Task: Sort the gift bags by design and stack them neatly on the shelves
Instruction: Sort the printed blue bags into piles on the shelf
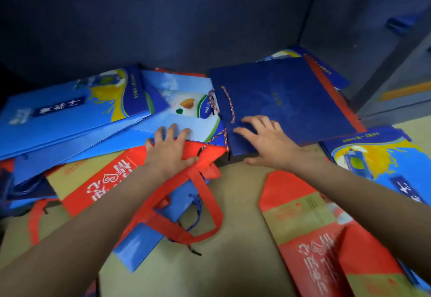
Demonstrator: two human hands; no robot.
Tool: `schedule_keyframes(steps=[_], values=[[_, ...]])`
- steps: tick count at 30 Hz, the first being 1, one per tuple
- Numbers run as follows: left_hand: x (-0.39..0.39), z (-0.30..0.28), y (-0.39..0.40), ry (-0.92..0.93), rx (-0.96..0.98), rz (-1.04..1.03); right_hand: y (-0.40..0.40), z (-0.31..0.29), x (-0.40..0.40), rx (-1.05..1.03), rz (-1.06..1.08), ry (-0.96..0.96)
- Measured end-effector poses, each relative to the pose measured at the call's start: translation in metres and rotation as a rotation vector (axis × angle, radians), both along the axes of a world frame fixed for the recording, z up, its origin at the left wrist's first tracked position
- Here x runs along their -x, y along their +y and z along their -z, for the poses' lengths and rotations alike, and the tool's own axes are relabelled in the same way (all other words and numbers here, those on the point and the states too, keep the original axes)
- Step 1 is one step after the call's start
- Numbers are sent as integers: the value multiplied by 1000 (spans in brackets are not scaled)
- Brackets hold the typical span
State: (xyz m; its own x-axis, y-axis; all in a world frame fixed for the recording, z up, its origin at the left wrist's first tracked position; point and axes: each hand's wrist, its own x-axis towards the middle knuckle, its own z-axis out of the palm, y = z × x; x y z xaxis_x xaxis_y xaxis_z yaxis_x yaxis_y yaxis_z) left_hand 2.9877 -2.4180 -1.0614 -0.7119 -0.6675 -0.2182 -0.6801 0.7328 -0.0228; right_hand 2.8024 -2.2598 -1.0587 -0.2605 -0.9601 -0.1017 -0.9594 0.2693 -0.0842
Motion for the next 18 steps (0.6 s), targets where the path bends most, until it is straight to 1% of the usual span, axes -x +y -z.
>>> schedule_keyframes(steps=[2,4,5,7,9,11,12,13,14,15,17,18], values=[[3,-2,-5,-15,58,51,-17,3,-8,-24,-107,163],[11,-5,-8,-35,121,130,-26,7,-6,60,-191,350],[18,-7,-9,-57,145,189,-28,5,-3,131,-205,412],[34,-8,-9,-90,160,267,-30,-5,10,302,-192,433],[48,-6,-10,-61,190,299,-32,-26,23,384,-88,400],[51,-13,-9,75,242,332,-35,-43,37,347,23,379],[49,-18,-11,178,260,329,-36,-47,43,312,91,341],[45,-21,-15,290,321,288,-35,-47,47,299,157,300],[41,-27,-20,404,371,215,-34,-46,49,316,211,261],[36,-36,-24,477,356,138,-33,-46,50,335,242,257],[33,-53,-30,621,302,-39,-30,-41,47,436,216,284],[32,-57,-33,708,264,-114,-29,-37,45,439,197,279]])
